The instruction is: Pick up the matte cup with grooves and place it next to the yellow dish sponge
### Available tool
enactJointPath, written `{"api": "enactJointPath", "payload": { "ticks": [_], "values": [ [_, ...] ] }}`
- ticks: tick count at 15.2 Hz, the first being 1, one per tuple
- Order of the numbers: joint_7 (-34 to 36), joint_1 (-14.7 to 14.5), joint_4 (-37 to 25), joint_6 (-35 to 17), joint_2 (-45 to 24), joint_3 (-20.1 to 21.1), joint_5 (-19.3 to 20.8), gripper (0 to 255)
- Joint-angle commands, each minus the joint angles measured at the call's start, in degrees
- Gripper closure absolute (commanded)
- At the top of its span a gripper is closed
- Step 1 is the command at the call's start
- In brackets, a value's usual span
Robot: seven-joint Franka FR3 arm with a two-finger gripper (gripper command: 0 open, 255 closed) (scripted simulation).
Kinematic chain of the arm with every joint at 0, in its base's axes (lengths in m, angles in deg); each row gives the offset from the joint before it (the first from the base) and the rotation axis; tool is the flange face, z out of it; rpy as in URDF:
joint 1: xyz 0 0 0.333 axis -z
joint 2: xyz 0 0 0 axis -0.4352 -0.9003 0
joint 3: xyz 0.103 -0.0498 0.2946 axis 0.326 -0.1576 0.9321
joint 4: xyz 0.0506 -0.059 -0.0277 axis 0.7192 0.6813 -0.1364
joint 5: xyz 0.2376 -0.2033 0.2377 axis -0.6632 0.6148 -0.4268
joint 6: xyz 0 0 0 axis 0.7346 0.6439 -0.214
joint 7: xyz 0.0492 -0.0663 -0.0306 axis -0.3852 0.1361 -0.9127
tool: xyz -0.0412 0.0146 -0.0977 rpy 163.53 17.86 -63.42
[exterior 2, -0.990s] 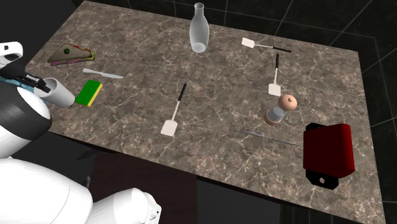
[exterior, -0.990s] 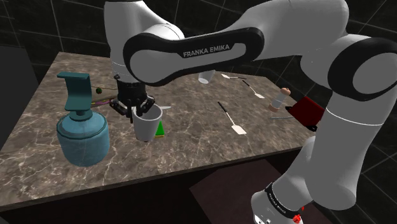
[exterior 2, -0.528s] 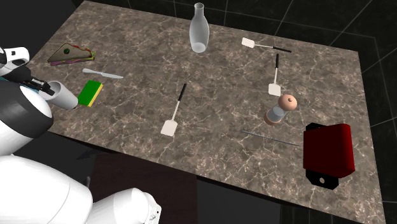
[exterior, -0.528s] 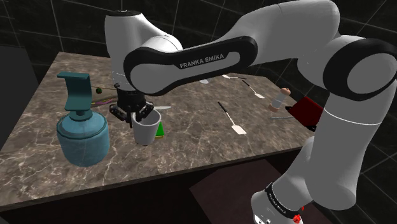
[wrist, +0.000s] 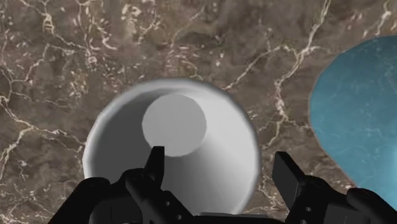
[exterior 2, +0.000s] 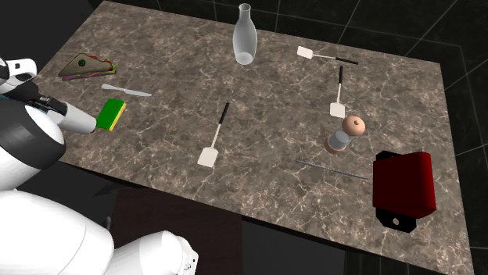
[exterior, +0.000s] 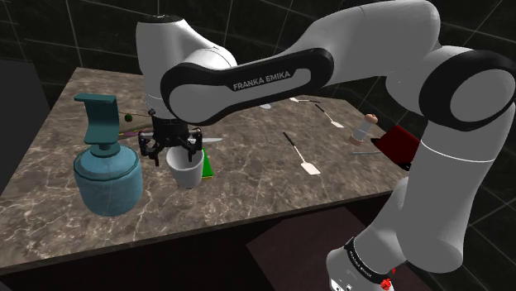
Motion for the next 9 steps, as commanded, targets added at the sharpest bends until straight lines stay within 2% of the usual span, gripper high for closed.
{"api": "enactJointPath", "payload": {
  "ticks": [1,3,7,9],
  "values": [
    [0.0,0.01,0.03,0.01,-0.03,-0.01,0.0,0],
    [-0.03,0.04,0.08,-0.05,-0.04,-0.03,0.01,0],
    [-0.69,-0.23,-5.11,6.6,1.54,0.46,-0.93,0],
    [-0.69,-0.23,-5.1,6.6,1.55,0.46,-0.94,0]
  ]
}}
